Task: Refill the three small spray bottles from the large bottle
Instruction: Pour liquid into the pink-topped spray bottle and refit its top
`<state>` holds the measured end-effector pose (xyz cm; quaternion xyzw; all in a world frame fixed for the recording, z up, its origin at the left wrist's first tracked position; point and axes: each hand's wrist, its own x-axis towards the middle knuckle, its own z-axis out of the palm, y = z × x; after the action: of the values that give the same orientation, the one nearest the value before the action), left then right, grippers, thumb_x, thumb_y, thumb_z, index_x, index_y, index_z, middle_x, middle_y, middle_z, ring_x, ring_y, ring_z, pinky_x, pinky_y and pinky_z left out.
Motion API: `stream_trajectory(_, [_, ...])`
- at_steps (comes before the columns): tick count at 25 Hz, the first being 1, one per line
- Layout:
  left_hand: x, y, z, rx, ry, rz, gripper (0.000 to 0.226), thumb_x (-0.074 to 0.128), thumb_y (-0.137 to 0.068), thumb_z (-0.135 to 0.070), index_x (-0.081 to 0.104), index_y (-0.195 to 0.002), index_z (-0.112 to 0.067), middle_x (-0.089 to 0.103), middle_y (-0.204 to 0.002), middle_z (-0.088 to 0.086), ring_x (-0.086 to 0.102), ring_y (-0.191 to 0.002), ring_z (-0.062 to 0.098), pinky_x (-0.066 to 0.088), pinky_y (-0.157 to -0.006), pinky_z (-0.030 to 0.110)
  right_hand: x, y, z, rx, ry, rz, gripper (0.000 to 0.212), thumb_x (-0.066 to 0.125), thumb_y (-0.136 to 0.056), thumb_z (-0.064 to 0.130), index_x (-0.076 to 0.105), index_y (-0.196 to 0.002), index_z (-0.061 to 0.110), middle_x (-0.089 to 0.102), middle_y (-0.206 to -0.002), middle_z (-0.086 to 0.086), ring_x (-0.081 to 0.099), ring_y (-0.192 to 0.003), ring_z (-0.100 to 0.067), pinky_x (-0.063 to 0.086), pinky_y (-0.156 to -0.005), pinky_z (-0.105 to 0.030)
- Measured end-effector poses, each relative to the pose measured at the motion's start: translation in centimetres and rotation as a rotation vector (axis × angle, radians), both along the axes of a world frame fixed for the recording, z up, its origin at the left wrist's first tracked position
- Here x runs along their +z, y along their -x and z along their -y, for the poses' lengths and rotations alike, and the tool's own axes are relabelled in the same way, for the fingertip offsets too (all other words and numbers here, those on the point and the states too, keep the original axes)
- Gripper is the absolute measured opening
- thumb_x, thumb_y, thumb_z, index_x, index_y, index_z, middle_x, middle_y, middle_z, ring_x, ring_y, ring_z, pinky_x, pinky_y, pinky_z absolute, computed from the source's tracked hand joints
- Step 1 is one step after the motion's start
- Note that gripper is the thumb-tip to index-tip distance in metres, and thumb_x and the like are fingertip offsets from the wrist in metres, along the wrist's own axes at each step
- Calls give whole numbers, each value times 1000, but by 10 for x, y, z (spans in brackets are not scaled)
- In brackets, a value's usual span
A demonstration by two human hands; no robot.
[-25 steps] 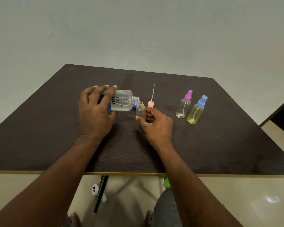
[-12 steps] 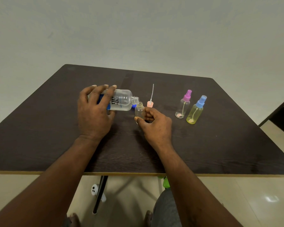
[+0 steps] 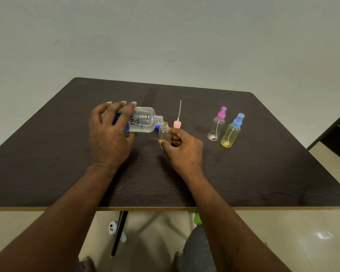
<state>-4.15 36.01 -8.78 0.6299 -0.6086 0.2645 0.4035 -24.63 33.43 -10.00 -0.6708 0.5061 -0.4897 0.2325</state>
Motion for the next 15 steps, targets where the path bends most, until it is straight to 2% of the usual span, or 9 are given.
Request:
stream_trajectory(3, [0,1,0,2,-2,-1,66,82,-84,-18,59,-146,-18,59,-143,10,46,-132,39,48,-102,54,0,0,0,0,0,-5,40,90,-81,23,77,-119,22,63,-80,33,70,-85,9,53,-78,-7])
stream_trajectory(7, [0,0,0,8,-9,3,68,83,-83,-18,58,-147,-19,58,-144,10,45,-133,39,48,-102,54,0,1,-1,6,-4,-20,42,89,-82,24,75,-122,22,61,-81,35,66,-85,17,50,-76,-2])
stream_trajectory(15, [-2,-1,2,2,-3,-4,69,84,-83,-18,58,-147,-19,58,-143,11,45,-132,40,50,-101,54,0,2,0,11,-12,-31,44,88,-83,25,74,-124,21,59,-82,34,66,-83,14,50,-76,-3])
